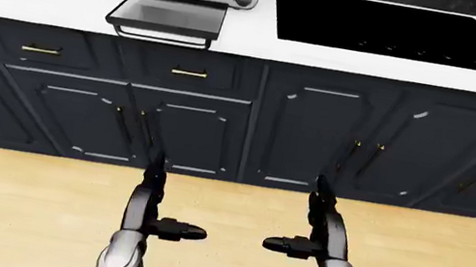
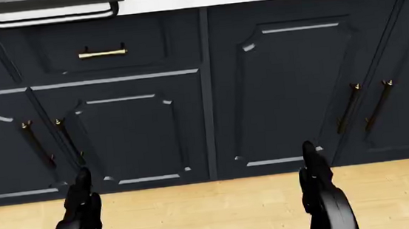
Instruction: Pick the scone from the rack and place it on the plate on the counter.
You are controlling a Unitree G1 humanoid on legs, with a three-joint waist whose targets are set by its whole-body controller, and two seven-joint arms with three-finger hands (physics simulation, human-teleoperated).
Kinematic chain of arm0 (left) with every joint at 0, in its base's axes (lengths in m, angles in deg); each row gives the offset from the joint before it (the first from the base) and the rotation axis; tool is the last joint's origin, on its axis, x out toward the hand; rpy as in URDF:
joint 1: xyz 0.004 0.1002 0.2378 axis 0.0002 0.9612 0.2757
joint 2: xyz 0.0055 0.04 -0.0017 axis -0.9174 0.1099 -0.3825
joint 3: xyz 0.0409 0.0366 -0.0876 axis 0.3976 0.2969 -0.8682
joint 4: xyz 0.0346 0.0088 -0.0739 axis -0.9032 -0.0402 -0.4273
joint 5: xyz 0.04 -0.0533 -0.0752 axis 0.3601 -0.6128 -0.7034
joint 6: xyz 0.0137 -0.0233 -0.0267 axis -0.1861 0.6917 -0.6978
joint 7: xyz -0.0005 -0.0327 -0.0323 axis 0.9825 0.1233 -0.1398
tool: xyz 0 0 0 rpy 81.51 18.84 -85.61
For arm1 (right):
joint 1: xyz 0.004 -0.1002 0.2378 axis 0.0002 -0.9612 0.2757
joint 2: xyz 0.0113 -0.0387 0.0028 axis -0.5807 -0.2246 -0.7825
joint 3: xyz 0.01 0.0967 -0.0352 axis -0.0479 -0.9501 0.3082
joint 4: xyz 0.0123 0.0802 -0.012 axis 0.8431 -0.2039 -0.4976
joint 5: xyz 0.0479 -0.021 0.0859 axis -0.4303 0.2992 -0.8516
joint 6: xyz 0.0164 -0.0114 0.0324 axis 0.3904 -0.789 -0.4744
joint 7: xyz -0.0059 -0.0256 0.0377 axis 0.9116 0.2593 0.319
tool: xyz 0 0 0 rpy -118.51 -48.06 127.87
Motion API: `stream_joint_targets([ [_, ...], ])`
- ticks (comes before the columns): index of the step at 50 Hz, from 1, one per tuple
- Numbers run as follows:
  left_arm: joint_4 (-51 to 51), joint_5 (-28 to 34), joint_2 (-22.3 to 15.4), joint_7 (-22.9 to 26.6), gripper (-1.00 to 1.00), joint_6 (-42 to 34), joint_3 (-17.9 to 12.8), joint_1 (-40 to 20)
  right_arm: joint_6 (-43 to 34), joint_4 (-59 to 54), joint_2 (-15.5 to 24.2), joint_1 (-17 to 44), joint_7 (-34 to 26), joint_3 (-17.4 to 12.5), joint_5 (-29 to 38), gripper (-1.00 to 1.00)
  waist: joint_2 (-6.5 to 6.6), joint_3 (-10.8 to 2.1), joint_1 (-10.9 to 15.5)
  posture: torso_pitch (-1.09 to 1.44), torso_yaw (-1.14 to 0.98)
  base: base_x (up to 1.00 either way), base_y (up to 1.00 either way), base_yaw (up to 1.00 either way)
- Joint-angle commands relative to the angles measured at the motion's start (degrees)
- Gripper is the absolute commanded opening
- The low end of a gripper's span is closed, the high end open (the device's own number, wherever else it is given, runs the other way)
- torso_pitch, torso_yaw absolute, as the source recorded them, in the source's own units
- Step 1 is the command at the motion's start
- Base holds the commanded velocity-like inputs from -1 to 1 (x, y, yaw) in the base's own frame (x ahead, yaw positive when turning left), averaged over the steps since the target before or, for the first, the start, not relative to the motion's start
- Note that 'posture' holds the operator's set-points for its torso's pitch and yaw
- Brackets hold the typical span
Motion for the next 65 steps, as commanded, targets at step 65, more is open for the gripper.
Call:
stream_joint_targets([
  [65, 25.63, -5.97, -28.63, 3.52, 1.00, -54.65, -11.36, -61.33, -54.69, 26.16, 29.13, 67.32, -4.34, -10.87, -8.83, 1.00, 0.03, -2.21, -0.24, 0.00, 0.00, 0.06, 0.09, 0.00],
])
